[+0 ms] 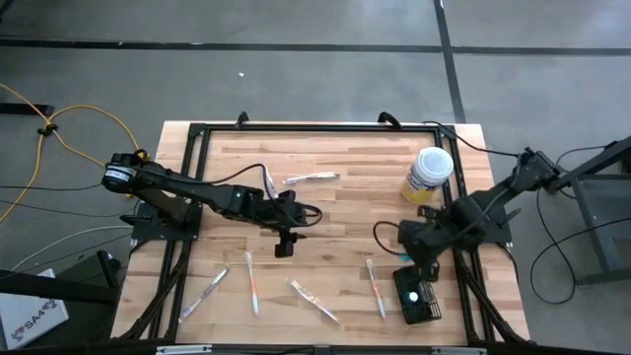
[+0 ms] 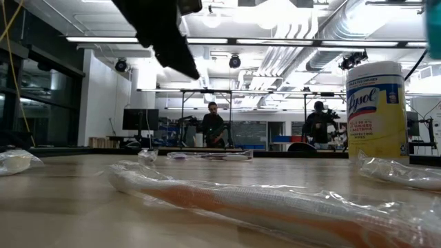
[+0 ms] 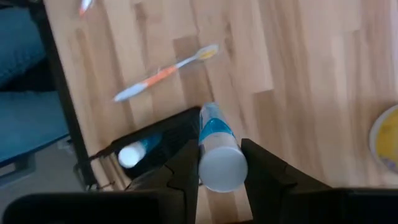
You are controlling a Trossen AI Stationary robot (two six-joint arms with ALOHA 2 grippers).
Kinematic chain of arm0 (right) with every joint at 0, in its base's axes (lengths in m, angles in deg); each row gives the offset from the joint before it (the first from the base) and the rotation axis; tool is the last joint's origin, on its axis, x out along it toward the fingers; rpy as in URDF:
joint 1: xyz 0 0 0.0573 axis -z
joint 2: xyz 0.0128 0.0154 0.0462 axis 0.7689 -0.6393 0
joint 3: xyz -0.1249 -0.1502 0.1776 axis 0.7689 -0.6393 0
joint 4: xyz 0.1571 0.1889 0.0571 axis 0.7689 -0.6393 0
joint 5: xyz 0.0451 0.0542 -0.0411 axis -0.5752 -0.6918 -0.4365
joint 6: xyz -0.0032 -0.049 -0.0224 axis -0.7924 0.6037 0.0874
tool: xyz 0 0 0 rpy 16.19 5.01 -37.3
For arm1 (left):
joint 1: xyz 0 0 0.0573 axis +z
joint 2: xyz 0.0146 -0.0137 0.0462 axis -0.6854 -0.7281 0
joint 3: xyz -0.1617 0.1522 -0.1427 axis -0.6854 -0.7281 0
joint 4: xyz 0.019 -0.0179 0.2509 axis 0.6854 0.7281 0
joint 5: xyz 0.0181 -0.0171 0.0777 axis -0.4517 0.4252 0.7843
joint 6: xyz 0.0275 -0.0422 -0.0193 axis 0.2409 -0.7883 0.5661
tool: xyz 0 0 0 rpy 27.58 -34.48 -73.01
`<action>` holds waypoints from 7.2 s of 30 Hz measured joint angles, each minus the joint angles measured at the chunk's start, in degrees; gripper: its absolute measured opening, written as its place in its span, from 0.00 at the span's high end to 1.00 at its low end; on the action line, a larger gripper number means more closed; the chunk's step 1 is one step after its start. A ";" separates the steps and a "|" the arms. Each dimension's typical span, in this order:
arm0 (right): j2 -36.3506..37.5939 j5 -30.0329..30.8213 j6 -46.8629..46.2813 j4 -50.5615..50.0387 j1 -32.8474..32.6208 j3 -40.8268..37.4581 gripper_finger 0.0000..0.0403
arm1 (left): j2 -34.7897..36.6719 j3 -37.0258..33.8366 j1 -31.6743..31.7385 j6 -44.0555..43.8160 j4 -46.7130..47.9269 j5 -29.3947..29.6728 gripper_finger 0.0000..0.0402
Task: Pick & Place toothbrushing station
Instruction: Put the blue mouthwash into the mesh organizer
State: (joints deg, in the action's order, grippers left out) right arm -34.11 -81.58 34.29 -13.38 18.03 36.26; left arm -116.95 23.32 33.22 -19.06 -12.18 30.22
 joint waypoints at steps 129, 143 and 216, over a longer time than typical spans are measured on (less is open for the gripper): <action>-10.45 6.23 -22.89 2.97 -19.17 -0.02 0.78 | 0.00 0.00 -2.88 -4.53 -8.45 -0.01 0.54; -10.49 5.13 -22.86 7.27 -19.14 -5.23 0.78 | 0.00 0.00 -2.90 -4.53 -8.45 -0.01 0.54; -10.40 2.12 -15.29 17.77 -17.11 -13.16 0.70 | 0.00 0.00 -2.90 -4.52 -8.45 -0.01 0.54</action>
State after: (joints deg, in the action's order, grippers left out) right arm -44.51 -79.45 19.00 4.38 0.92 23.10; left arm -116.95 23.32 30.32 -23.59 -20.63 30.20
